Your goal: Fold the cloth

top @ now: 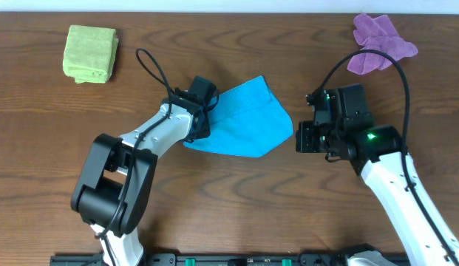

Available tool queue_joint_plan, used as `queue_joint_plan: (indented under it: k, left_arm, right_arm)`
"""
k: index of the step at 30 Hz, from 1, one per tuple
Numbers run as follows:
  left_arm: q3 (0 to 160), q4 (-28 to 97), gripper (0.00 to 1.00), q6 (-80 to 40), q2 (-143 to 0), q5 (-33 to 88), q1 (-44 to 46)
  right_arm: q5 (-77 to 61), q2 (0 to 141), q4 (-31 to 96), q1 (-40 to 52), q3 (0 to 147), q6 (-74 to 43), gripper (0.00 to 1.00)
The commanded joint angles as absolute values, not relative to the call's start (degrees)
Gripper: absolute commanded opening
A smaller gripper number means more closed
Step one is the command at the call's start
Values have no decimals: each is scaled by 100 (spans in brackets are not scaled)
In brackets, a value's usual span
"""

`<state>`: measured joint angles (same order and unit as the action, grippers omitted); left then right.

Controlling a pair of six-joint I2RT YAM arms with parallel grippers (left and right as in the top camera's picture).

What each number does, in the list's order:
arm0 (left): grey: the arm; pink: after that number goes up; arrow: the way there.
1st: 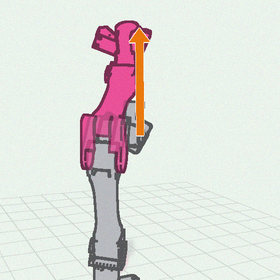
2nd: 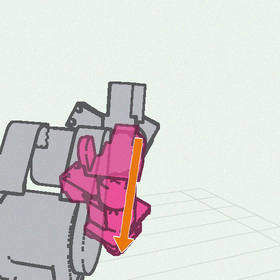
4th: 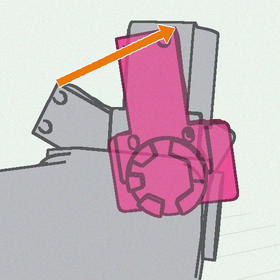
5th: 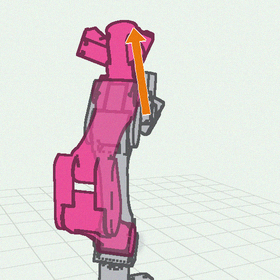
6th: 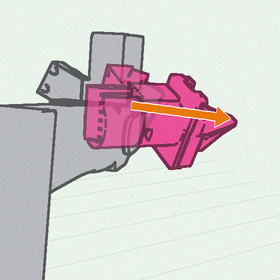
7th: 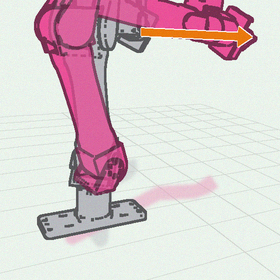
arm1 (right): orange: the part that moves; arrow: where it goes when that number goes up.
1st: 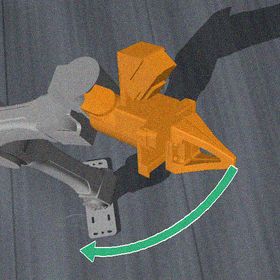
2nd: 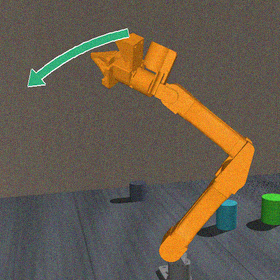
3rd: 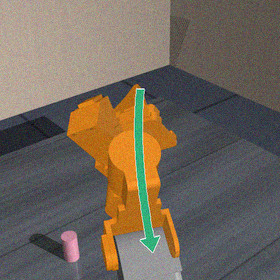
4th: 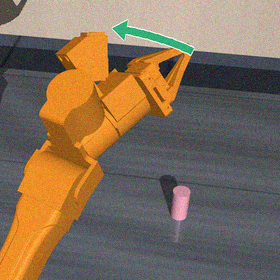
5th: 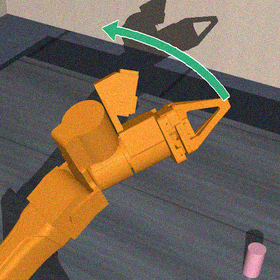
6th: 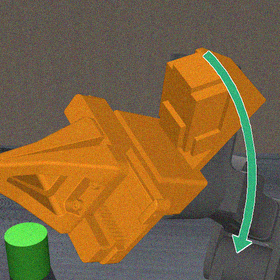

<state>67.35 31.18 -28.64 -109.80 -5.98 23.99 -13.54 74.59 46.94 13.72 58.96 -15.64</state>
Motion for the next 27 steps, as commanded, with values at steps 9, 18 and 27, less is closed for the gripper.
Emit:
queue_joint_plan:
  k: [9,18,27]
  left_arm:
    - [6766,3127,44,-2825,-10678,-692,2359]
    - [6764,3173,46,-2696,-10746,-1002,2357]
    - [6764,3127,29,-2698,-10753,-1002,2357]
  right_arm:
    - [-1398,7397,4731,1337,5876,-1450,1]
    - [-1400,7397,4740,1337,5876,-1450,2]
    - [-1400,7397,4737,1337,5876,-1450,1]
